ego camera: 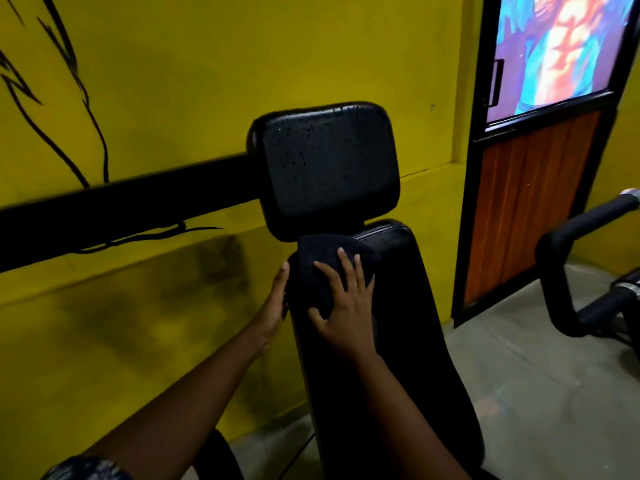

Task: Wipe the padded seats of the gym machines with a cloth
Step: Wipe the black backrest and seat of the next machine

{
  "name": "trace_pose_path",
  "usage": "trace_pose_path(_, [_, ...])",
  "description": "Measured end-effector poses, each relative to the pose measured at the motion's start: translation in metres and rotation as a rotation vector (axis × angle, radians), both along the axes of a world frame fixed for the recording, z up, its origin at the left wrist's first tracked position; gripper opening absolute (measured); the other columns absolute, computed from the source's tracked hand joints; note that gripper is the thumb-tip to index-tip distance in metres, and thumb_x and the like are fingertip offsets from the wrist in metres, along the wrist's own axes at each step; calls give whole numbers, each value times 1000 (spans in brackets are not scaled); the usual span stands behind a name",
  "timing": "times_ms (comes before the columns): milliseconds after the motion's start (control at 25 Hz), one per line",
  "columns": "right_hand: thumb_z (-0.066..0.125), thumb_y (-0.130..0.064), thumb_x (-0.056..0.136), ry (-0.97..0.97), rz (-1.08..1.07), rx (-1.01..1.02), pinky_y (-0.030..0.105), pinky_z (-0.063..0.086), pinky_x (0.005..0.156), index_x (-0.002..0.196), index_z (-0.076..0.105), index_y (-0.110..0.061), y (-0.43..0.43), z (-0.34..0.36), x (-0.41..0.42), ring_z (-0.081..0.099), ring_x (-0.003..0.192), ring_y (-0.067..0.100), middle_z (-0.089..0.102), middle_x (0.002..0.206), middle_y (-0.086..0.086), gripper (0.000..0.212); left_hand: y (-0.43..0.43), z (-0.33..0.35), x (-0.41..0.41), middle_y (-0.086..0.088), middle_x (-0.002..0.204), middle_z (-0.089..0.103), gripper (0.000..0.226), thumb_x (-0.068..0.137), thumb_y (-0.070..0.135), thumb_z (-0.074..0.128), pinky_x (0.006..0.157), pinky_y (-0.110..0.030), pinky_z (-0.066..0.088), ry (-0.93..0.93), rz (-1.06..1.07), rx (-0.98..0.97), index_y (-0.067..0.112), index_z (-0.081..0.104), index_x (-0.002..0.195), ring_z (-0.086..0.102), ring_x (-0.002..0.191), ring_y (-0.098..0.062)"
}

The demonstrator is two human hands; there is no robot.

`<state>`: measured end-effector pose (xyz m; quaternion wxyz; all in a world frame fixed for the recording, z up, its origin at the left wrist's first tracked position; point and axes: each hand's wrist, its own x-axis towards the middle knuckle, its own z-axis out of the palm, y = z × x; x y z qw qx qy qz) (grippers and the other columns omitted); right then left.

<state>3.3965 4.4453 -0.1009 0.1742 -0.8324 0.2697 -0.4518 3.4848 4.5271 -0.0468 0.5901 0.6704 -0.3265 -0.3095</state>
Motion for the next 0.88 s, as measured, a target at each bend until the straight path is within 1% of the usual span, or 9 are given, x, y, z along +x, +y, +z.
trace_pose_path(120, [39,-65,74,-89,-82,121,57,4,109,138,24,-47,11,8,15,-6,145,22,4,159,1,68,-1,0,-5,18,128,49,41,96,52,15,88,-20,41,31,-26,-26,39,39,126,50,113,2])
trace_pose_path(240, [40,-62,78,-99,-367,173,66,29,96,137,32,-47,16,22,43,18,140,34,21,155,10,61,-1,5,-9,20,118,40,36,97,49,12,89,-23,37,37,1,-37,42,28,129,43,105,3])
trace_pose_path(320, [44,-55,76,-61,-398,33,63,36,92,135,37,-46,21,14,47,26,136,34,30,152,10,59,1,4,-9,18,119,39,34,97,47,14,93,-24,35,22,0,-28,43,26,129,41,110,0])
trace_pose_path(440, [49,-49,72,33,-259,-391,53,37,92,132,43,-45,16,-16,27,32,133,31,33,150,4,61,3,0,-7,16,141,32,42,97,46,17,97,-19,35,-17,-15,-1,38,24,138,36,128,-4])
trace_pose_path(520, [50,-47,69,44,-201,-485,47,38,88,128,49,-44,-14,-6,18,37,128,28,42,145,0,58,2,-3,-3,10,146,34,39,96,47,22,82,-8,43,-33,-7,-2,38,27,133,44,119,-2])
trace_pose_path(600, [48,-44,69,1,-254,-395,46,41,86,123,54,-40,-46,12,15,40,124,25,52,137,-2,54,1,-1,-4,13,148,30,64,85,62,34,73,0,41,-26,-9,-1,34,22,141,42,121,-3])
trace_pose_path(640, [47,-43,70,-18,-277,-344,47,41,86,120,56,-38,-61,21,11,39,122,24,55,133,-2,51,0,1,-5,14,149,26,74,84,65,36,79,-1,38,-12,-10,6,30,17,146,37,129,-6])
trace_pose_path(760, [45,-39,71,-90,-334,-232,51,39,88,114,61,-33,-75,24,9,37,121,22,59,127,-1,46,-2,0,-5,7,156,16,57,98,37,27,92,-17,25,31,7,-6,24,6,150,21,141,-10])
trace_pose_path(880, [45,-39,70,-232,-382,-40,58,37,90,111,62,-34,-43,23,32,35,124,23,56,129,0,45,-3,-3,-6,9,153,22,54,99,34,28,91,-15,27,0,20,16,28,10,149,32,133,-4])
